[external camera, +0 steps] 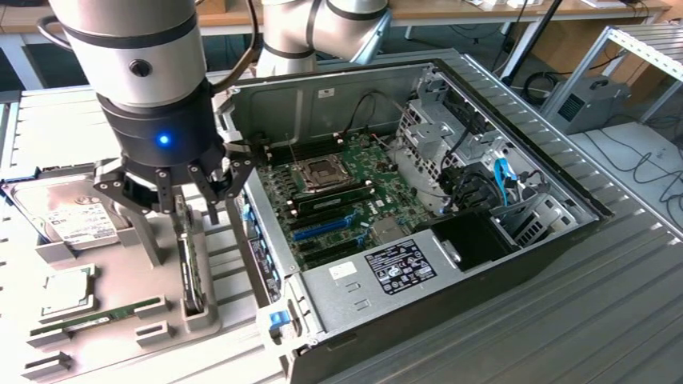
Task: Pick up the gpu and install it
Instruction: 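Pick up the gpu and move the gpu toward the slot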
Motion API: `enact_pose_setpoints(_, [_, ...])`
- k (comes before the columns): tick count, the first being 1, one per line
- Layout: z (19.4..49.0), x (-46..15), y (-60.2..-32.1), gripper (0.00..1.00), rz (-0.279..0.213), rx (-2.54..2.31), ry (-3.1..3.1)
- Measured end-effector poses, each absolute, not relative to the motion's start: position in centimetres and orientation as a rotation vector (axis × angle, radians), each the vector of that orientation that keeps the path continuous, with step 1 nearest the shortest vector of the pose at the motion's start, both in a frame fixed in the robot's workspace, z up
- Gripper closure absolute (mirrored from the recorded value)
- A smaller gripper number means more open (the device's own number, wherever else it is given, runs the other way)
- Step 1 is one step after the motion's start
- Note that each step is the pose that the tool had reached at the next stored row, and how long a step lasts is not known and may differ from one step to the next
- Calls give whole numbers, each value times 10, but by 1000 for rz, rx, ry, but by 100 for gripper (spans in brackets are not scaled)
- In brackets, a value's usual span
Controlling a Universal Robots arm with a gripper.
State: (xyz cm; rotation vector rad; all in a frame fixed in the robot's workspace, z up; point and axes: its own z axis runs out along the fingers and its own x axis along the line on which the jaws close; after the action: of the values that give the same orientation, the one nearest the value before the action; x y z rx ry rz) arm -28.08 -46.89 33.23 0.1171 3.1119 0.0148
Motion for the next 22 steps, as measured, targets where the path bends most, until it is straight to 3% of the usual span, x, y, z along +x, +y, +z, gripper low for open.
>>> enact_pose_setpoints(22, [325, -288, -469, 58, 15, 117, 3112])
